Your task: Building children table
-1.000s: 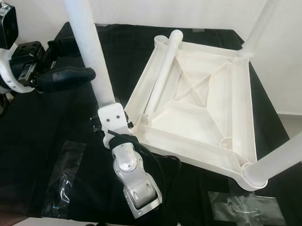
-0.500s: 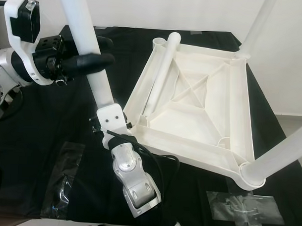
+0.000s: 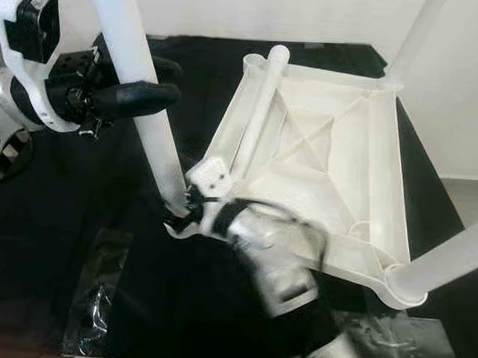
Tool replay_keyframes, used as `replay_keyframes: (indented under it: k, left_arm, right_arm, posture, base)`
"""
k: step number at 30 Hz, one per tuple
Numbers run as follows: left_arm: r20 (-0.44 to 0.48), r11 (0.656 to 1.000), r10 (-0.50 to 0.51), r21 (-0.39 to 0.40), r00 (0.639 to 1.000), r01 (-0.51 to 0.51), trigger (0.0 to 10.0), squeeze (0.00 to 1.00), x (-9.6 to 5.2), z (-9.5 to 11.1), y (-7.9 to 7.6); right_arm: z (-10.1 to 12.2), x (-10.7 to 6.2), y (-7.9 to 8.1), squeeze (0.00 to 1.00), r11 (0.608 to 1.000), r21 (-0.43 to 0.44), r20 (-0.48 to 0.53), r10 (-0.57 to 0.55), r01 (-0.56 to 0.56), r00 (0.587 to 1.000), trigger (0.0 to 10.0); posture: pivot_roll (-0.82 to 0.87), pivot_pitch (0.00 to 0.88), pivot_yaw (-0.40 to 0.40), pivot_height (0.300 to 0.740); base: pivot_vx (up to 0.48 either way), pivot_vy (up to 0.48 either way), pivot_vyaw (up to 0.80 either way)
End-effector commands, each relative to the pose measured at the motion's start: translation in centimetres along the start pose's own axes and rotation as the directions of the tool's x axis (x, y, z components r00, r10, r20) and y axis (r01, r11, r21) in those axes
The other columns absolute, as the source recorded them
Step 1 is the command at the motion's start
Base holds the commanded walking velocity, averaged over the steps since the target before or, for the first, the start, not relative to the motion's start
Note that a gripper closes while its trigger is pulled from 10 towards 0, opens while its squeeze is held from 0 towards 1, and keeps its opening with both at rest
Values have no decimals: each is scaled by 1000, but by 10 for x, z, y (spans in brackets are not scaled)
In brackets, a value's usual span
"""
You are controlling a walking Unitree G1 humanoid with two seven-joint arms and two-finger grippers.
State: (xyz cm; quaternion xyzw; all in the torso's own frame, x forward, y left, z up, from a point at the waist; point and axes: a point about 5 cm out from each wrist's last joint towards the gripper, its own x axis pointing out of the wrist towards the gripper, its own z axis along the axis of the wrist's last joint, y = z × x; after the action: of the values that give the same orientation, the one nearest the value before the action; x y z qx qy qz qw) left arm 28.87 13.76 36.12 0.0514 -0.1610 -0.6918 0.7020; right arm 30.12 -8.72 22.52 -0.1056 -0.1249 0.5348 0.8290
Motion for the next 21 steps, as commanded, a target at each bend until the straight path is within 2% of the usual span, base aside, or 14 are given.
replay_keyframes:
  k: [1,2,5,6,9,10,11,19,21]
  left_arm:
    - [-63,999,-19,-31,998,17,0,0,-1,-12,-5]
    - [-66,999,-24,-33,998,22,0,0,0,-13,-6]
    - [-68,999,-28,-35,997,25,0,0,0,-14,-7]
    - [-72,999,-36,-38,997,33,0,0,1,-14,-7]
    - [-71,998,-43,-41,997,40,0,0,2,-14,-7]
    - [-72,998,-45,-42,996,42,0,0,2,-14,-6]
    - [-77,998,-56,-46,995,53,0,0,3,-14,-6]
    - [-86,995,-87,-59,993,82,0,0,5,-15,-8]
    - [-89,993,-106,-63,990,101,0,0,7,-15,-7]
  right_arm:
    - [4,-5,-2,153,990,18,12,142,-142,990,10000]
    - [5,-7,-6,0,983,21,2,185,-185,983,10000]
    - [7,-6,-11,0,975,28,-2,220,-220,975,10000]
    - [8,-2,-20,0,962,36,-1,271,-271,963,10000]
    - [10,1,-26,0,952,53,13,302,-302,953,10000]
    - [11,2,-27,0,948,63,21,311,-312,950,6902]
    - [12,5,-32,0,939,92,51,327,-331,944,0]
    - [10,8,-37,0,914,109,55,386,-390,921,0]
    - [9,10,-37,0,898,107,44,426,-428,904,0]
  posture:
    - [6,180,5,740]
    - [6,179,6,740]
    - [7,181,8,740]
    - [10,179,9,740]
    - [14,178,12,740]
    - [14,178,12,740]
    - [18,178,11,740]
    - [22,177,12,740]
    - [22,178,16,740]
  base:
    - [0,0,0]
    - [0,0,0]
    - [0,0,0]
    - [0,0,0]
    - [0,0,0]
    - [0,0,0]
    - [0,0,0]
    - [0,0,0]
    - [0,0,0]
